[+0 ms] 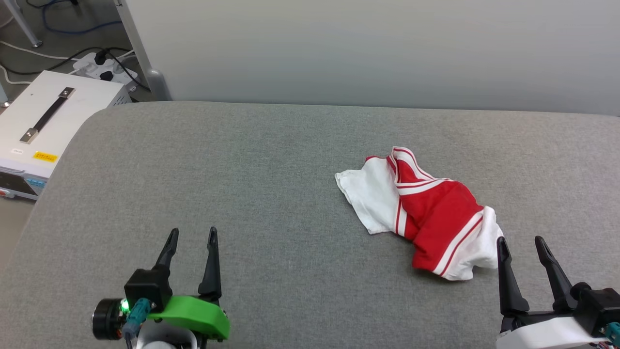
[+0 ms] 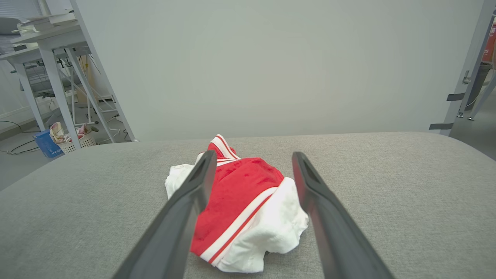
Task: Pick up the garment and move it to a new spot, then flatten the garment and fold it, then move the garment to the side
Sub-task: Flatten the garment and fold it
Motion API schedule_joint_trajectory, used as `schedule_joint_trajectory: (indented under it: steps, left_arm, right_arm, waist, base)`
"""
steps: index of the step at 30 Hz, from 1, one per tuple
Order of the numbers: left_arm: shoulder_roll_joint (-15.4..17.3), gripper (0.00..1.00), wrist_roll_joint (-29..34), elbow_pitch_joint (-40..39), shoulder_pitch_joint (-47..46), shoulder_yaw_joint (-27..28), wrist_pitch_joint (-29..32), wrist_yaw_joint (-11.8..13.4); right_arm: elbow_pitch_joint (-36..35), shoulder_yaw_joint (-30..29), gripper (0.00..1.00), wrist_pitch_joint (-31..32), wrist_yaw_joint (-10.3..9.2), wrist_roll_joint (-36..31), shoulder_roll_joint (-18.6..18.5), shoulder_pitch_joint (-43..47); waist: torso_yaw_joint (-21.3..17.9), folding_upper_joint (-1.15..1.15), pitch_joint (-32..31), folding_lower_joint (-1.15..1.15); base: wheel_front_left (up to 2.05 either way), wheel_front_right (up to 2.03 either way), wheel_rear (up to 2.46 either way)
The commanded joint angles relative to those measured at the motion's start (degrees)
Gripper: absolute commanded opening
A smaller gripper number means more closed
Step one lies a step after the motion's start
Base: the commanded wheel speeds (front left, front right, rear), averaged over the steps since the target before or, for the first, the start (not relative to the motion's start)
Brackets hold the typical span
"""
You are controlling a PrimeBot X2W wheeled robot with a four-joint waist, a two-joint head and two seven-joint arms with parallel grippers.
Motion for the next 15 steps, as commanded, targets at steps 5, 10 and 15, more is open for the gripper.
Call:
schedule_joint_trajectory:
  steps: [5,10,15]
  left_arm:
    - [1.5,1.0,1.4,0.9,-10.1,-1.5,-0.3,-2.5]
    - [4.3,1.0,0.6,5.5,-21.9,-6.5,-0.1,-3.5]
    - [7.3,1.0,-2.9,11.1,-34.5,-15.3,5.0,-3.6]
  right_arm:
    - [-1.1,-0.1,1.0,-0.3,-0.05,-0.2,0.0,-1.7]
    - [-2.0,0.1,1.0,-0.3,-0.05,-0.6,0.0,-3.6]
    - [-2.8,0.3,1.0,-0.3,-0.05,-0.6,0.0,-5.5]
  waist:
    - [-0.5,0.0,1.5,0.0]
    - [-1.7,0.0,3.6,0.0]
    - [-3.6,0.0,6.6,0.0]
  base:
    - [0.0,0.0,0.0]
    - [0.0,0.0,0.0]
    - [0.0,0.0,0.0]
